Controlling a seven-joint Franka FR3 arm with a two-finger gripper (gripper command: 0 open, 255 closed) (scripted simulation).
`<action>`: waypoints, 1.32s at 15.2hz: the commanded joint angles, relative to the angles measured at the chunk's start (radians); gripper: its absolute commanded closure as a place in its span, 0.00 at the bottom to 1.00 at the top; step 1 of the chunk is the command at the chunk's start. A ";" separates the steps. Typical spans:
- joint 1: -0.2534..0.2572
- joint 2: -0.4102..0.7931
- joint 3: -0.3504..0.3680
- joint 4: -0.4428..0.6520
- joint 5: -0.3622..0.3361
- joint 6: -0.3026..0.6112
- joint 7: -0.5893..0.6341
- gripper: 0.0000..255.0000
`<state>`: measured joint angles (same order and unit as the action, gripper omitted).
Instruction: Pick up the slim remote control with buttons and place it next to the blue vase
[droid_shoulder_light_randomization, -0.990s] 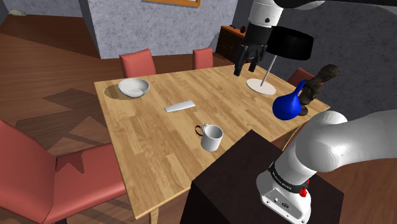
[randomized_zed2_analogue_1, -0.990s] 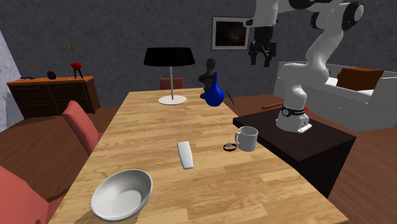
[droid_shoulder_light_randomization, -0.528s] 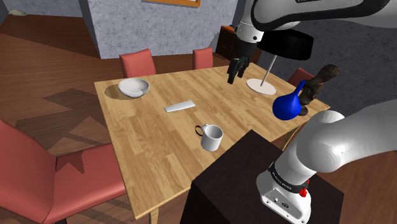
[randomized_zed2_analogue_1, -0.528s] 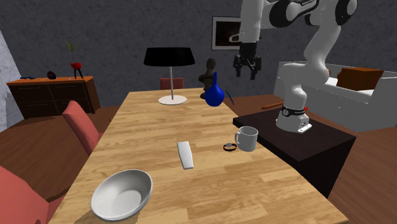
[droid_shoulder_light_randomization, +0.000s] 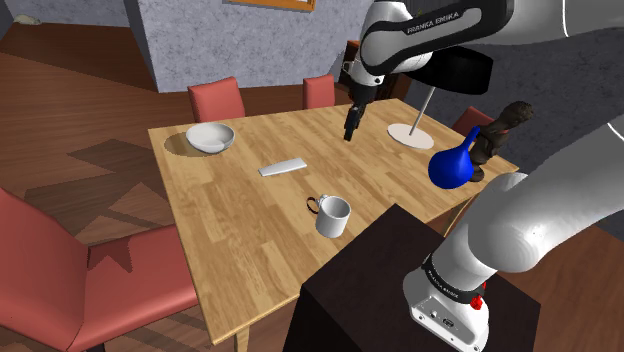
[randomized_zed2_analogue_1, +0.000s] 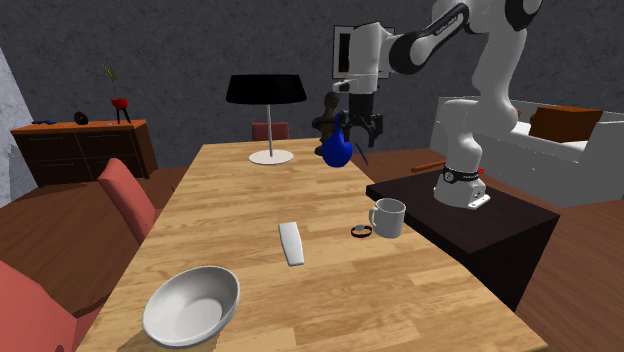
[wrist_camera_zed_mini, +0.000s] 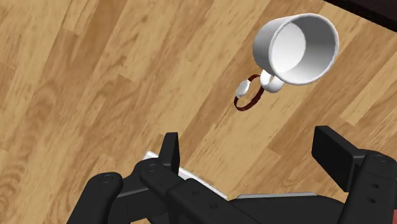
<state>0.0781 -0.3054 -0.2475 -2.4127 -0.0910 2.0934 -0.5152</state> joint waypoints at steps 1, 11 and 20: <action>0.012 0.073 -0.022 0.020 0.009 0.057 -0.088 0.00; 0.028 0.484 -0.039 0.235 0.147 0.247 -0.518 0.00; -0.027 0.828 0.060 0.518 0.215 0.313 -0.813 0.00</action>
<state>0.0586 0.4773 -0.2008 -1.9393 0.1194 2.4038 -1.2959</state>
